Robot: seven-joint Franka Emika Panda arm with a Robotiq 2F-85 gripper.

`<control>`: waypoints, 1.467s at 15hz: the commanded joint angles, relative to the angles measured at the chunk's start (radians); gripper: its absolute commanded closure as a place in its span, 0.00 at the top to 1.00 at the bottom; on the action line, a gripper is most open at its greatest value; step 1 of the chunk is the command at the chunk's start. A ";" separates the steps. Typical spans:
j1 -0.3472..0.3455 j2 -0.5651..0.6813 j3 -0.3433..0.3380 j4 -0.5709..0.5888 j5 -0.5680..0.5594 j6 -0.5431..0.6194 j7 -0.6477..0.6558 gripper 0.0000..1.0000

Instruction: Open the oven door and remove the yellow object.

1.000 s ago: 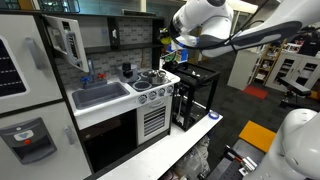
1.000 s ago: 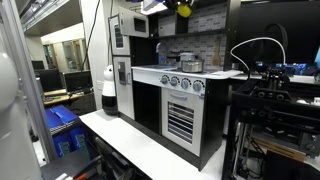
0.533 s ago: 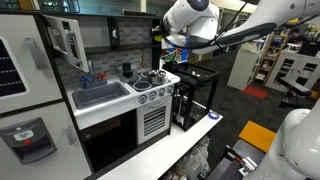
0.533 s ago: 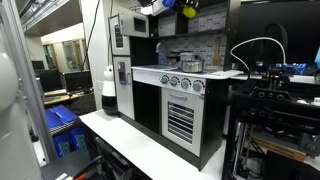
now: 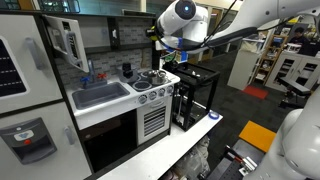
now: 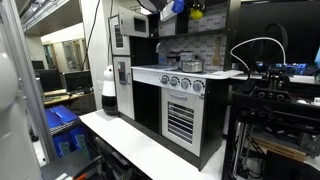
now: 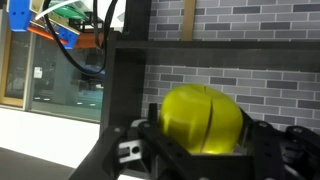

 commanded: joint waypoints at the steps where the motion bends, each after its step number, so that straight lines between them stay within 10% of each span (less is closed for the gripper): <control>1: -0.015 0.077 -0.017 0.089 -0.079 0.043 0.061 0.44; 22: -0.017 0.319 -0.137 0.331 -0.239 0.273 0.222 0.44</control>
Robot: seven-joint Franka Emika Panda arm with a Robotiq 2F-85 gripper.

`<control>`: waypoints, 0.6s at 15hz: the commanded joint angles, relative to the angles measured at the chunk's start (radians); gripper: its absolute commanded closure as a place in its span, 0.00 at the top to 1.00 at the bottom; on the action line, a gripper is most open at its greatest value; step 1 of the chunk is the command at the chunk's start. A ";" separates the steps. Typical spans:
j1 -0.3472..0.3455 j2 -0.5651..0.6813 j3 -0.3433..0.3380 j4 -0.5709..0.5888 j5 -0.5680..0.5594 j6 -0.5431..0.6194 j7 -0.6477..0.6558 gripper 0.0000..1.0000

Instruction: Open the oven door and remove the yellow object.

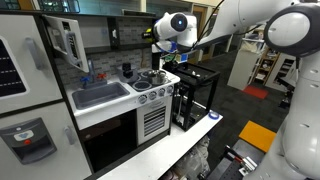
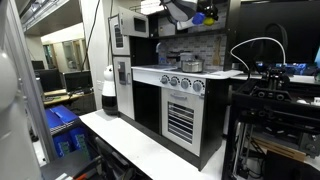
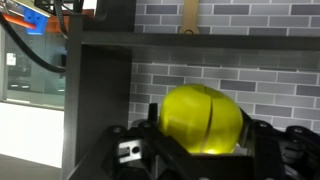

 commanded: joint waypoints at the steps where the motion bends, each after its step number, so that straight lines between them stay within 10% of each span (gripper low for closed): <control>1: -0.013 0.063 -0.018 0.079 -0.063 0.057 0.067 0.44; 9: -0.008 0.116 -0.031 0.147 -0.134 0.092 0.154 0.44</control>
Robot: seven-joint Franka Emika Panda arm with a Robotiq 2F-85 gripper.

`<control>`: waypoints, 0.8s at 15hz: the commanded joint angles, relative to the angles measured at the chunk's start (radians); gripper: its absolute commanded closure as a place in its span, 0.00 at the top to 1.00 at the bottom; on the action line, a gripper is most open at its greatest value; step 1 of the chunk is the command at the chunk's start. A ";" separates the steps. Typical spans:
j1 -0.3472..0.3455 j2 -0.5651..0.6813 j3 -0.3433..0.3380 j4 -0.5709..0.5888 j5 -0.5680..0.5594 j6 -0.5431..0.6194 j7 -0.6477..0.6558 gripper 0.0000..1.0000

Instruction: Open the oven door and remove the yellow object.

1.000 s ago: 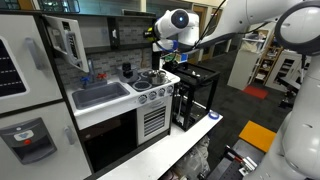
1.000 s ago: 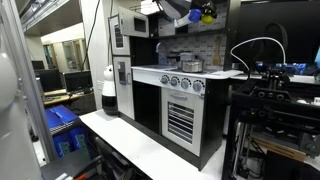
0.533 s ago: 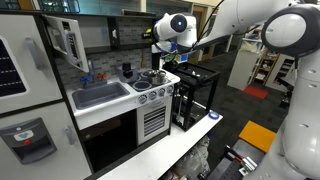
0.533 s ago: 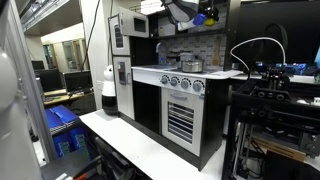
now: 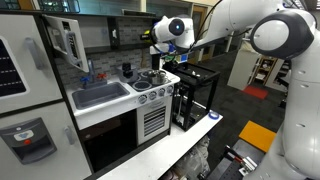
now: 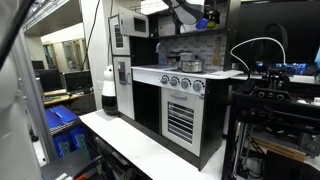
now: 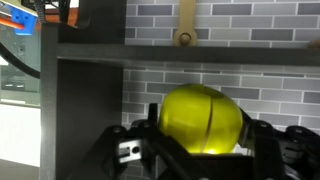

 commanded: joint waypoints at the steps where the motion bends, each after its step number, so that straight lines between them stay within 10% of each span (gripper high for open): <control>1: -0.007 0.039 -0.008 0.066 -0.073 0.045 0.065 0.44; 6: -0.008 0.042 -0.006 0.079 -0.135 0.046 0.125 0.44; 8: -0.008 0.042 -0.005 0.078 -0.153 0.042 0.147 0.92; 12: -0.007 0.039 -0.003 0.077 -0.193 0.040 0.189 1.00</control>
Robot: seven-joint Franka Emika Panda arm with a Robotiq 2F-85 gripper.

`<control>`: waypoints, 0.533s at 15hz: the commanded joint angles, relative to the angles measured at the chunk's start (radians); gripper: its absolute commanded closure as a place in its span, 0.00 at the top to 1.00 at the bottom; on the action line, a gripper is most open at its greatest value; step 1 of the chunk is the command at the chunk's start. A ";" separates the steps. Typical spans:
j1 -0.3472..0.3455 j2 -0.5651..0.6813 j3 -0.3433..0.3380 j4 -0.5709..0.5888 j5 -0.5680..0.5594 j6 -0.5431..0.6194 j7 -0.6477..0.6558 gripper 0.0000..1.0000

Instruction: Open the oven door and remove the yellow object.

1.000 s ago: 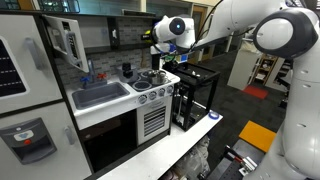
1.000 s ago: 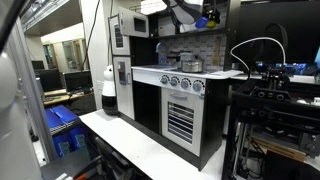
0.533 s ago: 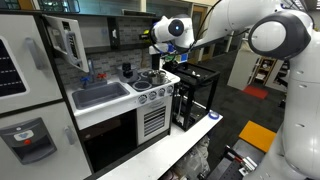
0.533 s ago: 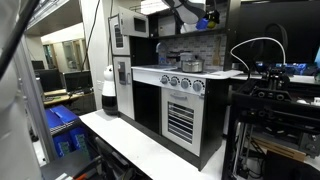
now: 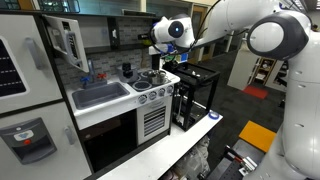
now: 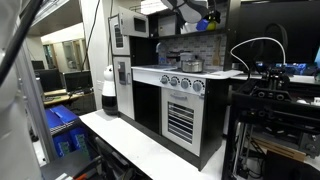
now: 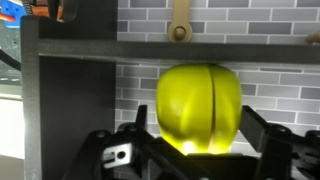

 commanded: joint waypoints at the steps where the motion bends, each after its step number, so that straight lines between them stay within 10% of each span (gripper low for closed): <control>1: -0.007 0.012 -0.003 0.029 -0.066 0.026 0.059 1.00; 8: 0.029 -0.130 0.002 -0.104 -0.046 -0.023 0.042 1.00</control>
